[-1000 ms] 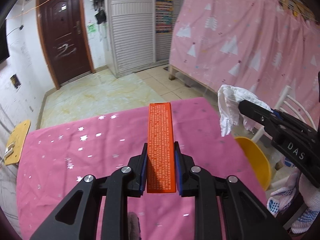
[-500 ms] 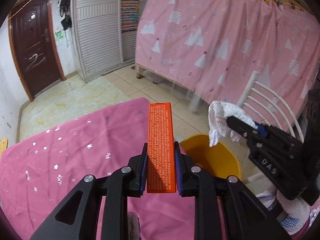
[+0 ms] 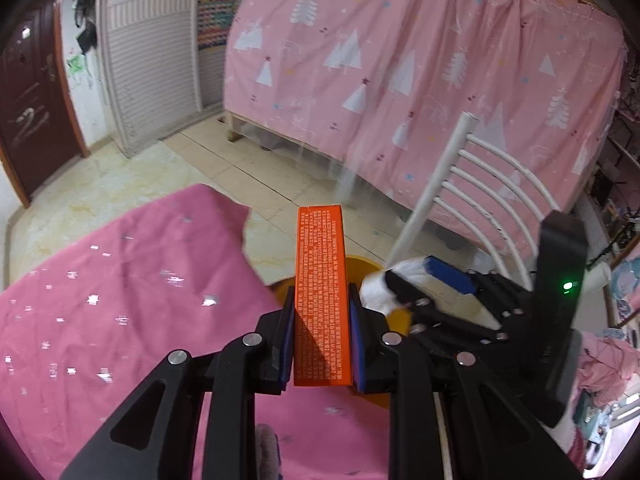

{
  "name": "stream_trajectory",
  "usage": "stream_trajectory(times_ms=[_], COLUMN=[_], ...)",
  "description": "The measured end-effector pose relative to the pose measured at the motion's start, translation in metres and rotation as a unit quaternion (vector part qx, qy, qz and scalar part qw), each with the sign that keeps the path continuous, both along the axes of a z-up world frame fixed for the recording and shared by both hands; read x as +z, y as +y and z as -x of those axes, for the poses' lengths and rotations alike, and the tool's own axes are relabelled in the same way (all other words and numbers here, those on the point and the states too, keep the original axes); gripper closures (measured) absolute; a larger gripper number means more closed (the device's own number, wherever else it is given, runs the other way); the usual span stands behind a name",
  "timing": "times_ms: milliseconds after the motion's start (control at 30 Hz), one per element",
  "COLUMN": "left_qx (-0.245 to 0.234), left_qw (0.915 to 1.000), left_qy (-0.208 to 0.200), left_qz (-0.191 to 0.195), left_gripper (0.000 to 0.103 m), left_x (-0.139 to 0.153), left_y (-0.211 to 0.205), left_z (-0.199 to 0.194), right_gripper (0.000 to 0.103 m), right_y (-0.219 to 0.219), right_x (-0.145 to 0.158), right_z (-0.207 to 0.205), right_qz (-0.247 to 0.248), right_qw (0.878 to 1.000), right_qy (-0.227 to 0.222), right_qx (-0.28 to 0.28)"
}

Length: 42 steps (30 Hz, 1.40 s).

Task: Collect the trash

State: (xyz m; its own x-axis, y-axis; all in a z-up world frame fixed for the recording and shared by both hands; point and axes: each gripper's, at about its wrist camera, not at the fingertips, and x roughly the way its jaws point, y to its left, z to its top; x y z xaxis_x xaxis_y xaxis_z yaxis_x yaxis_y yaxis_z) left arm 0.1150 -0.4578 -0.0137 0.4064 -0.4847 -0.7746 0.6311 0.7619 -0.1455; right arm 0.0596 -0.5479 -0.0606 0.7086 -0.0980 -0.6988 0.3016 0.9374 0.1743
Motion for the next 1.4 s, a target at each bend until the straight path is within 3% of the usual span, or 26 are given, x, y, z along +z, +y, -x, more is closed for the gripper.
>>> stream_trajectory(times_ms=[300,400,467,533,633,833,1033,1400], left_qx=[-0.033,-0.037,-0.036,-0.030,-0.017,0.018,0.079,0.189], left_qw=[0.9982,0.9974,0.9970,0.9971,0.9973,0.9953,0.9902,0.9748], left_qy=[0.039,0.046,0.047,0.045,0.034,0.011,-0.015,-0.083], left_qz=[0.031,0.040,0.049,0.055,0.062,0.095,0.114,0.085], left_gripper=[0.086,0.077,0.059,0.049,0.046,0.037,0.035,0.028], left_x=[-0.014,-0.015,-0.014,-0.011,-0.005,0.011,0.022,0.032], left_y=[-0.026,-0.028,-0.025,-0.020,-0.008,0.033,0.092,0.196], left_z=[0.000,0.000,0.000,0.000,0.001,0.002,0.001,0.010], right_gripper=[0.048,0.047,0.045,0.043,0.041,0.019,0.013,0.008], right_y=[-0.028,-0.035,-0.035,-0.032,-0.020,0.008,0.045,0.130], right_x=[0.007,0.009,0.010,0.013,0.019,0.035,0.049,0.059], right_z=[0.022,0.027,0.029,0.029,0.028,0.024,0.017,-0.006], right_qz=[-0.032,-0.042,-0.047,-0.049,-0.046,-0.051,-0.047,-0.043], right_qw=[0.998,0.996,0.996,0.995,0.996,0.995,0.994,0.989], right_qy=[-0.038,-0.047,-0.053,-0.058,-0.065,-0.088,-0.100,-0.103], right_qx=[-0.048,-0.059,-0.060,-0.058,-0.045,-0.018,0.019,0.099])
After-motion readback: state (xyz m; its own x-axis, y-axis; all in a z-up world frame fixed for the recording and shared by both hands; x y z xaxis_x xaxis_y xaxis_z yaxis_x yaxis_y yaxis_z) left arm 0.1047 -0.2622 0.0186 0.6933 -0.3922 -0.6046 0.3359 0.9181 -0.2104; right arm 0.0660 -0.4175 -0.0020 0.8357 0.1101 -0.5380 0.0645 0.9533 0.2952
